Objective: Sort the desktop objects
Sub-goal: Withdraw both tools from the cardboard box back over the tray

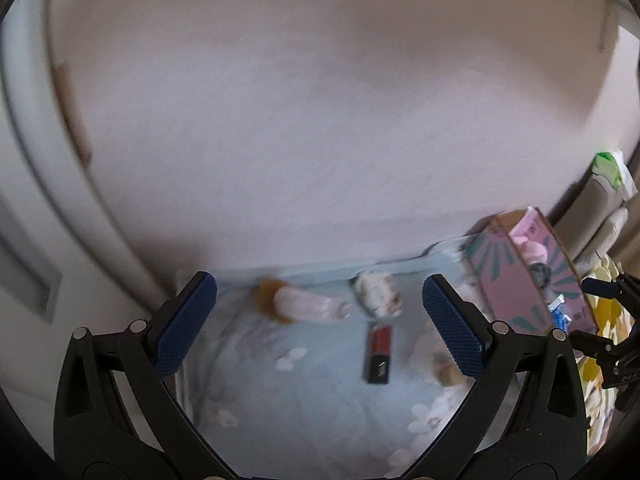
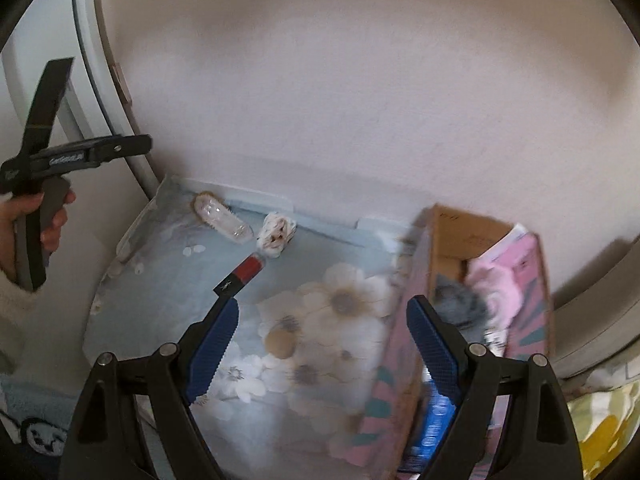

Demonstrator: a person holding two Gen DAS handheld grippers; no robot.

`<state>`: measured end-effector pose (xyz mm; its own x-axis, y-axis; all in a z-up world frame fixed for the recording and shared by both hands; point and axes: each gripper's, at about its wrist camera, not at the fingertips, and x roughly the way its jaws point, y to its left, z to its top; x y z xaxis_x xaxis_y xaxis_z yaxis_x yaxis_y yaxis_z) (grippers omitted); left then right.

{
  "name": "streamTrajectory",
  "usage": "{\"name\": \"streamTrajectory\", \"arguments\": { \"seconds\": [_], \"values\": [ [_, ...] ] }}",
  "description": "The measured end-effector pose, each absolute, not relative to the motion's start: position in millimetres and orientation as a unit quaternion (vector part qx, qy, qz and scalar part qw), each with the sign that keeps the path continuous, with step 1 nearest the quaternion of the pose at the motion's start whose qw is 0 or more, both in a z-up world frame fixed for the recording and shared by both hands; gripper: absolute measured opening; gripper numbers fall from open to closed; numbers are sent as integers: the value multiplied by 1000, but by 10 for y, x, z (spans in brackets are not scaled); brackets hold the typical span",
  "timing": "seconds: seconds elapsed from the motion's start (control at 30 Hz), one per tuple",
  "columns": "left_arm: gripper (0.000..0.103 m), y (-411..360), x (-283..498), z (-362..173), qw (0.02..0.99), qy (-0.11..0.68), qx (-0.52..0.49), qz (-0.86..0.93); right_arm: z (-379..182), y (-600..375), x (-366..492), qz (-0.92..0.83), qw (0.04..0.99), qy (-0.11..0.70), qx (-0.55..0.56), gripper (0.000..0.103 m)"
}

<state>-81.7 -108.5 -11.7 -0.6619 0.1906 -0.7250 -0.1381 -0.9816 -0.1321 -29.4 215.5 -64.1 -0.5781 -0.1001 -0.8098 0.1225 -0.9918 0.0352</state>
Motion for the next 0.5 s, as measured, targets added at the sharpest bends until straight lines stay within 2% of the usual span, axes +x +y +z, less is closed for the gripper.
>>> {"name": "streamTrajectory", "arguments": {
  "seconds": [0.2, 0.4, 0.5],
  "values": [
    [102, -1227, -813, -508, 85, -46, -432, 896, -955, 1963, -373, -875, 73, -5, 479, 83],
    [101, -1173, -1032, -967, 104, -54, -441, 890, -1525, 1818, -372, -873, 56, -15, 484, 83],
    [93, -1154, -1232, -1355, 115, -64, -446, 885, -1846, 1752, -354, -875, 42, -13, 482, 83]
  ]
}}
